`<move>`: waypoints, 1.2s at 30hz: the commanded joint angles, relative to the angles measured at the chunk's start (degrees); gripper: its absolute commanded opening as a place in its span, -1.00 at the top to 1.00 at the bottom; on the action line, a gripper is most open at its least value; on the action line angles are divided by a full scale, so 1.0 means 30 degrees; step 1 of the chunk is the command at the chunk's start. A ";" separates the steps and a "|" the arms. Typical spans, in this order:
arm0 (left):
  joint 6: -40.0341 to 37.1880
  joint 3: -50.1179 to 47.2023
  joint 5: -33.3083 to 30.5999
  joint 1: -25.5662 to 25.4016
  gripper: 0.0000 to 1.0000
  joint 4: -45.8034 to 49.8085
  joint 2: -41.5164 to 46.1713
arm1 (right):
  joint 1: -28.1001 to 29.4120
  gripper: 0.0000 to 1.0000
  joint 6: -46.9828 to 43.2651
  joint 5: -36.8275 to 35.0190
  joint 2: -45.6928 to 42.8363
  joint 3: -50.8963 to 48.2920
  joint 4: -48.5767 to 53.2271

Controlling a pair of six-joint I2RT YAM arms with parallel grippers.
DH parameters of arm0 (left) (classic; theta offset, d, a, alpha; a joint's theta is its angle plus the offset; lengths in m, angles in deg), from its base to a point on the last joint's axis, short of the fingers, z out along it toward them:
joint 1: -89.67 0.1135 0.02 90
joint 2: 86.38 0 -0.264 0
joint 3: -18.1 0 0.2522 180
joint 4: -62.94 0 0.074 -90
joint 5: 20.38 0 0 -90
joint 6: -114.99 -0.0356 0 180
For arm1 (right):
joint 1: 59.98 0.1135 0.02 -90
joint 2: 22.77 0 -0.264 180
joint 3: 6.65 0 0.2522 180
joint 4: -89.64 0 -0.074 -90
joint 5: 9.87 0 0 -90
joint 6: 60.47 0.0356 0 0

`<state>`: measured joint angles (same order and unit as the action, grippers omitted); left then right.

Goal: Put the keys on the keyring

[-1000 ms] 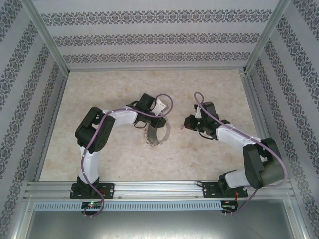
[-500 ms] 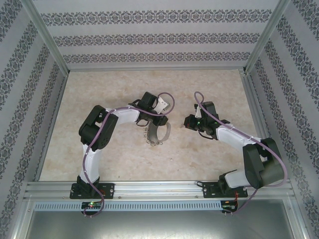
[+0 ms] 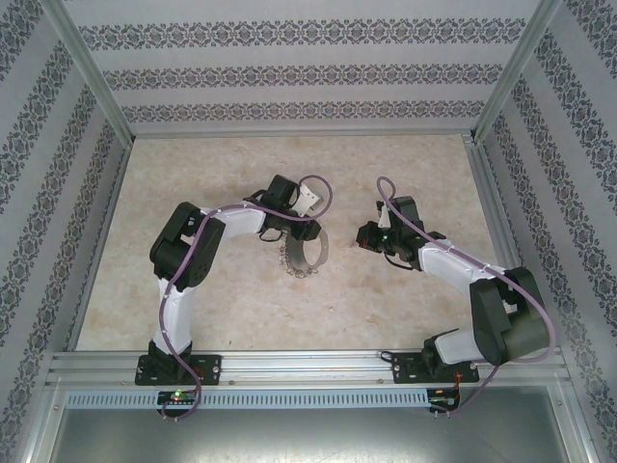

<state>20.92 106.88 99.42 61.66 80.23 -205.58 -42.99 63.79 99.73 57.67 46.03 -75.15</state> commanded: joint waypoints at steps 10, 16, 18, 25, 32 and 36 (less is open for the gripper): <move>0.2352 -0.1266 0.1285 0.0584 0.10 -0.3689 0.2297 | -0.0135 1.00 -0.0178 0.0206 0.0045 0.0417 -0.0371; 0.1319 -0.0619 0.0944 0.0617 0.17 -0.1793 0.1979 | -0.0156 1.00 -0.0142 0.0236 0.0159 0.0329 -0.0542; 0.1187 -0.0571 0.1015 0.0634 0.23 -0.1597 0.1720 | -0.0151 1.00 -0.0141 0.0264 0.0222 0.0329 -0.0573; 0.1037 -0.0314 0.1008 0.0610 0.23 -0.1238 0.0846 | -0.0120 1.00 -0.0132 0.0266 0.0307 0.0503 -0.0517; 0.0919 0.0034 0.0819 0.0616 0.24 -0.1133 0.0154 | -0.0116 1.00 -0.0131 0.0321 0.0439 0.0710 -0.0505; 0.0898 -0.0017 0.0724 0.0607 0.25 -0.1103 0.0008 | -0.0098 1.00 -0.0168 0.0311 0.0445 0.0720 -0.0484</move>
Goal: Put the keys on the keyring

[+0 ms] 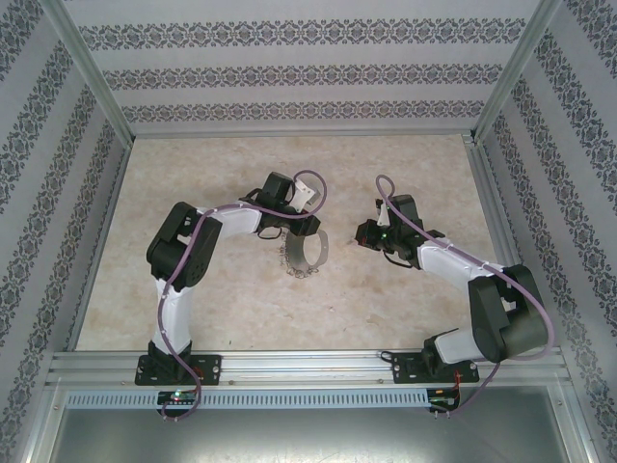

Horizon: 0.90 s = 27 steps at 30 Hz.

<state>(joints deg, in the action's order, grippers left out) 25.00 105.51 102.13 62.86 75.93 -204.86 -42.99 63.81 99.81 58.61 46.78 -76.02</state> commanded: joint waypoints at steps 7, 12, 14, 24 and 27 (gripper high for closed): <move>-0.0319 0.0301 -0.0546 0.0230 0.30 0.0014 -0.0494 | -0.0122 1.00 -0.0174 0.0272 0.0155 0.0411 -0.0240; -0.0224 0.0375 -0.0930 0.0183 0.35 -0.0209 -0.0731 | -0.0100 1.00 -0.0148 0.0294 0.0144 0.0374 -0.0316; -0.0151 0.0383 -0.1106 0.0184 0.36 -0.0387 -0.0791 | -0.0117 1.00 -0.0148 0.0271 0.0101 0.0346 -0.0339; 0.0259 0.0558 -0.1012 0.0028 0.42 -0.1049 -0.0938 | -0.0110 1.00 -0.0159 0.0283 0.0171 0.0351 -0.0367; 0.0260 0.0631 -0.0940 -0.0119 0.37 -0.1030 -0.0880 | -0.0116 1.00 -0.0148 0.0272 0.0179 0.0363 -0.0378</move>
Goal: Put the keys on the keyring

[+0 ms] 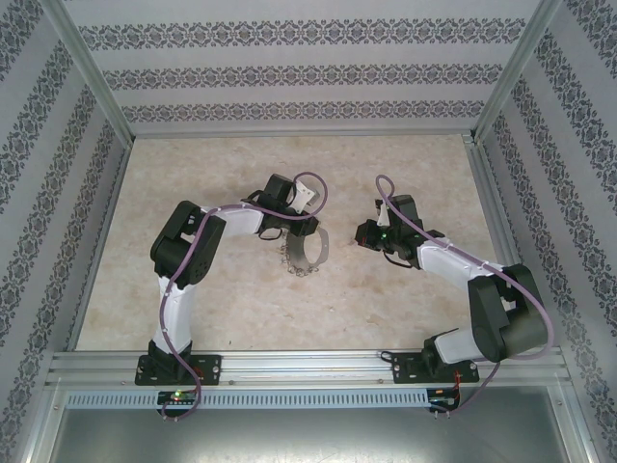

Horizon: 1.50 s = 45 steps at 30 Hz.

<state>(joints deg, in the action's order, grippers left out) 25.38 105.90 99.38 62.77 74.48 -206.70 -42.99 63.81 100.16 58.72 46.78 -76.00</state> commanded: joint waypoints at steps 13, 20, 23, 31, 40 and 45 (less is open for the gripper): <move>0.0136 0.0958 -0.0425 -0.0307 0.56 -0.0461 -0.0666 | -0.0102 1.00 -0.0145 0.0207 0.0085 0.0286 -0.0420; -0.0121 0.1159 -0.0004 -0.0315 1.00 0.0381 -0.0375 | -0.0108 1.00 -0.0163 0.0263 -0.0115 0.0343 -0.0208; -0.0565 0.1417 0.0656 -0.0324 1.00 0.2052 0.0321 | -0.0124 1.00 -0.0236 0.0251 -0.0354 0.0401 -0.0062; -0.3834 0.4135 0.0787 -0.1204 1.00 1.1107 0.1006 | -0.0082 1.00 -0.0318 0.0456 -0.0419 0.0515 0.0144; -0.6746 0.6112 -0.0412 -0.2589 1.00 1.7003 -0.0360 | -0.0051 1.00 -0.0337 0.0354 -0.0409 0.0433 0.0187; -0.7575 0.6791 -0.2013 -0.3716 1.00 1.8521 -0.1503 | -0.0056 1.00 -0.0305 0.0237 -0.0359 0.0345 0.0208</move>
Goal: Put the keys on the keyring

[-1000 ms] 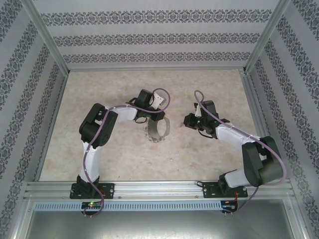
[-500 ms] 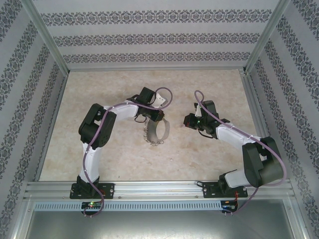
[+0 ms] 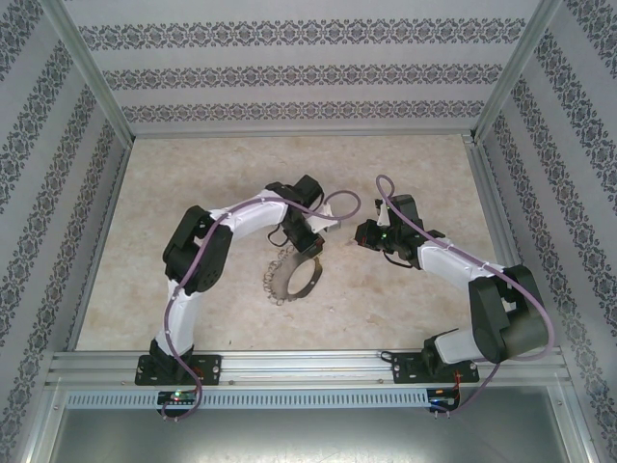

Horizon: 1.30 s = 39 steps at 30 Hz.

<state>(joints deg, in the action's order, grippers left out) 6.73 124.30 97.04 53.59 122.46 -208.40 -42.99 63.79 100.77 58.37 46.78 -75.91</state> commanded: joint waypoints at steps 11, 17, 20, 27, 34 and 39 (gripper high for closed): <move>-0.0784 -0.0180 -0.1697 -0.0766 0.43 -0.0049 -0.0329 | -0.0094 1.00 -0.0361 -0.0057 -0.0591 0.0228 0.0387; 0.1971 -0.3438 0.1362 0.0776 0.18 -0.5074 0.3849 | -0.0168 1.00 -0.0345 -0.0085 -0.0900 -0.0086 0.0443; 0.4614 -0.6151 0.2982 0.1841 0.11 -0.9050 0.6424 | -0.0160 1.00 -0.0282 -0.0110 -0.0944 -0.0267 0.0306; 0.8303 -1.0826 0.2143 0.2093 0.09 -1.4543 0.9725 | -0.0179 1.00 -0.0258 -0.0131 -0.0659 -0.0212 0.0020; 1.0611 -1.4716 0.0351 0.1248 0.19 -1.9507 0.9765 | -0.0183 1.00 -0.0258 -0.0081 -0.0542 -0.0182 0.0006; 0.9851 -1.4251 -0.0136 0.0128 0.22 -1.9622 0.7995 | -0.0143 1.00 -0.0262 -0.0085 -0.0476 -0.0125 0.0066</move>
<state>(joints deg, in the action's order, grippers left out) 35.78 80.13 98.24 55.63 68.78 -182.30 -42.99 63.63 100.73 56.73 46.71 -75.12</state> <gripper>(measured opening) 0.393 0.050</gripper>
